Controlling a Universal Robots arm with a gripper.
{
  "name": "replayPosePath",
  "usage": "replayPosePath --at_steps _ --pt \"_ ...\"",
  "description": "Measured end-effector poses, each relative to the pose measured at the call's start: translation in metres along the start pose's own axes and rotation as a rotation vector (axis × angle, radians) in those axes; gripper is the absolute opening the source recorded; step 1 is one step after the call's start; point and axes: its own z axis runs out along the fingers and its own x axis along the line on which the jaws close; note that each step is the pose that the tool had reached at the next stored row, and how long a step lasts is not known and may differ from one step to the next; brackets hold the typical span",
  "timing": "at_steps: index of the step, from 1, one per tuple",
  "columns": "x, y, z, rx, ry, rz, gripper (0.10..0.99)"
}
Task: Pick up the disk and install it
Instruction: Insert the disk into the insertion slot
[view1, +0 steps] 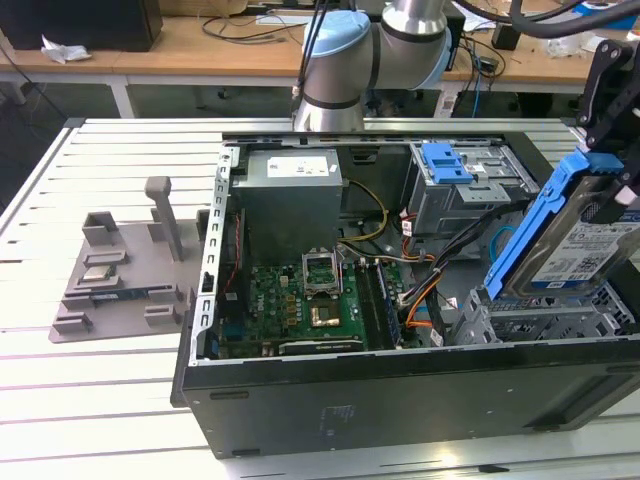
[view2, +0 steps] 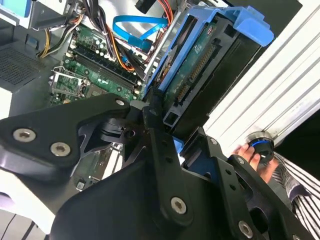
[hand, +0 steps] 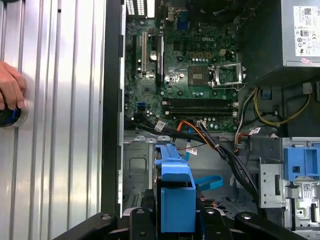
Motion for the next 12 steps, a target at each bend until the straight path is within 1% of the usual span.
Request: replayPosePath --at_steps 2,3,4,7,9,11,12 --pt "0.0000 -0.0005 0.0046 0.000 0.0003 0.000 0.369" --pt "0.0001 -0.0009 0.0107 0.000 0.0001 0.000 0.369" --pt "0.0002 -0.0012 0.0142 0.000 0.0001 0.000 0.369" --pt "0.0003 -0.0018 0.0216 0.000 0.0003 0.000 0.369" --pt "0.0004 -0.0024 0.0287 0.000 0.0001 0.000 0.369" --pt "0.0006 -0.0031 0.0384 0.000 0.0001 0.000 0.369" --pt "0.0006 -0.0033 0.0411 0.000 0.0000 0.000 0.369"
